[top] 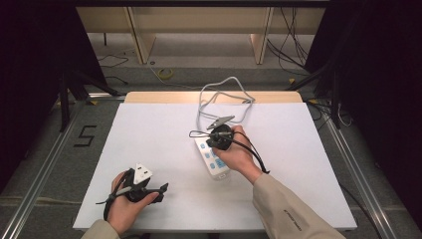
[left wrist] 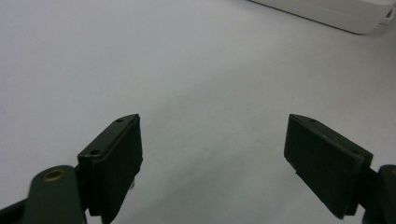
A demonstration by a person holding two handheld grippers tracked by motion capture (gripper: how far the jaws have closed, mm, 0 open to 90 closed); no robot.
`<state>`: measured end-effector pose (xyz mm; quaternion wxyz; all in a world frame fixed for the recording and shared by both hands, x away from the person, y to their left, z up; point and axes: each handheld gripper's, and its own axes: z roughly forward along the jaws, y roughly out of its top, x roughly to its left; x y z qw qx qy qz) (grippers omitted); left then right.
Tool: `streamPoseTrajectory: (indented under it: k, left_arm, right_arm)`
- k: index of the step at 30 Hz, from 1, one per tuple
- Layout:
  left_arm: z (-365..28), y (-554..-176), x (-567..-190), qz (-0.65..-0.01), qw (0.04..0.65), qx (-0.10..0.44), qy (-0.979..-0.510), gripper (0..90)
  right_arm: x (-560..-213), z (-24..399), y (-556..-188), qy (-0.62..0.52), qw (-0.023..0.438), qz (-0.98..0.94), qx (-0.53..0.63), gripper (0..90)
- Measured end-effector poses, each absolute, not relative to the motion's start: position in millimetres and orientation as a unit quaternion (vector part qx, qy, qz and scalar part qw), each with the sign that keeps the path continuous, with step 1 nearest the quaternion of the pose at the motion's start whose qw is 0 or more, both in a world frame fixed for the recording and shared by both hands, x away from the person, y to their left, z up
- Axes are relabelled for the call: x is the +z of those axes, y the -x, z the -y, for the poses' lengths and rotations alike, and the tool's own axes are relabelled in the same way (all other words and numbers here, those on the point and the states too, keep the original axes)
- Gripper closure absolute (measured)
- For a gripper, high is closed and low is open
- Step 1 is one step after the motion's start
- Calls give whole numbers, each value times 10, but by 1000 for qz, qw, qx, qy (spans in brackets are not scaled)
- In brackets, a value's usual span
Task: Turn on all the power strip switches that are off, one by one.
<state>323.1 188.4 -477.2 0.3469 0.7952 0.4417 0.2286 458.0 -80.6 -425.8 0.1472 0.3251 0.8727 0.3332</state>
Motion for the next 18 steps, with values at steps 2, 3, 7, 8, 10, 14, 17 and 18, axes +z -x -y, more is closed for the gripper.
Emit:
streamPoseTrajectory:
  k: [2,3,7,8,10,14,17,18]
  left_arm:
    - [-1885,-3231,-4772,-441,346,228,-796,193]
    - [-1886,-3230,-4770,-441,345,229,-797,193]
    - [-1892,-3229,-4769,-440,344,229,-797,193]
    - [-1892,-3229,-4771,-440,345,229,-797,193]
    - [-1891,-3227,-4771,-441,346,229,-796,193]
    - [-1896,-3218,-4768,-441,347,228,-795,194]
    - [-1901,-3217,-4770,-443,347,229,-794,195]
    - [-1904,-3217,-4768,-442,346,229,-795,195]
  right_arm:
    - [-4263,796,-4590,-326,145,-873,331,900]
    - [-4270,790,-4597,-325,145,-874,331,900]
    - [-4300,752,-4628,-328,139,-875,327,900]
    - [-4300,752,-4628,-328,139,-875,327,900]
    - [-4308,739,-4639,-330,138,-875,325,900]
    - [-4319,724,-4682,-334,136,-874,325,900]
    - [-4324,719,-4699,-337,136,-873,324,900]
    - [-4326,718,-4706,-336,136,-874,324,900]
